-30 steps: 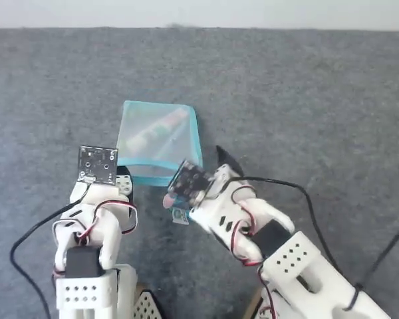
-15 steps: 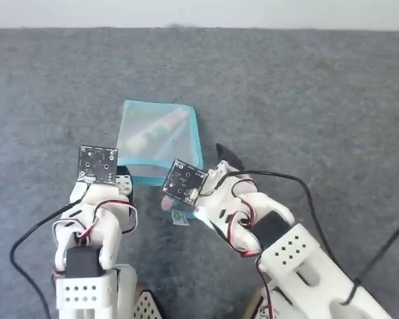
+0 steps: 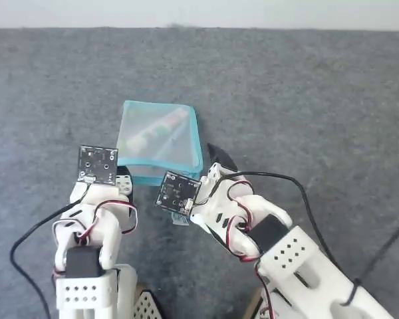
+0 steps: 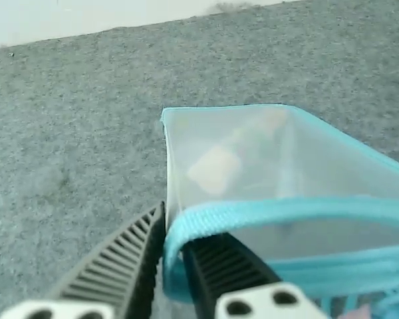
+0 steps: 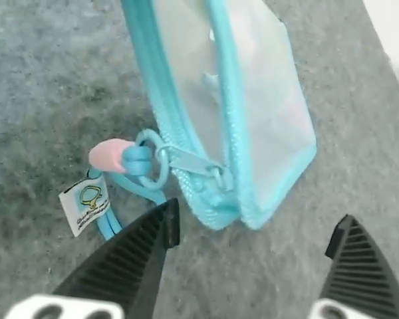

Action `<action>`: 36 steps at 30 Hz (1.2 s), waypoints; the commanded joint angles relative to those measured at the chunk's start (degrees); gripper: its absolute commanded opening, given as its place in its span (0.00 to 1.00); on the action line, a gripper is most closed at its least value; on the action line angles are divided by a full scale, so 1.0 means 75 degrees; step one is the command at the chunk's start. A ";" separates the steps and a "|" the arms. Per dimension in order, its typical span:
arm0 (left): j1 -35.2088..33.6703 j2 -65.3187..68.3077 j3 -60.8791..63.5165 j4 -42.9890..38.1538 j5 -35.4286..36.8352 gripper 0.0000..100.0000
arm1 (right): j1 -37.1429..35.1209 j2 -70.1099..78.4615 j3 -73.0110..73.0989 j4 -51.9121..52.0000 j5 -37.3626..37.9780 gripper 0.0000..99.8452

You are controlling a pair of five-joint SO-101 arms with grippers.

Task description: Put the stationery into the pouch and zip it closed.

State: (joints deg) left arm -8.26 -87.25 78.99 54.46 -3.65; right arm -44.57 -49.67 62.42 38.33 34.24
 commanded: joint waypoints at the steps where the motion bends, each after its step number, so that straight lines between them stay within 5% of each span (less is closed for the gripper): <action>1: 0.0070 -0.0012 -0.0334 -0.0176 -0.0059 0.02 | -0.0064 0.0744 -0.0598 -0.0404 0.0094 0.35; 17: 0.0059 -0.0012 -0.0334 -0.0164 -0.0059 0.02 | -0.0053 0.2139 -0.1430 -0.0862 -0.0082 0.23; 25: 0.0070 -0.0012 -0.0252 -0.0199 -0.0059 0.02 | -0.0053 0.2198 -0.1442 -0.0862 -0.0668 0.00; 31: 0.0070 -0.0012 -0.0252 -0.0223 -0.0059 0.02 | 0.0135 0.2221 -0.1442 -0.0733 -0.0738 0.01; 36: 0.0059 -0.0023 -0.0639 -0.0152 0.0481 0.08 | 0.1108 0.2362 -0.2004 -0.0158 -0.1864 0.01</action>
State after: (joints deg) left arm -8.35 -87.25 78.90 54.37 -3.65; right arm -40.53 -33.32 52.31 34.99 25.54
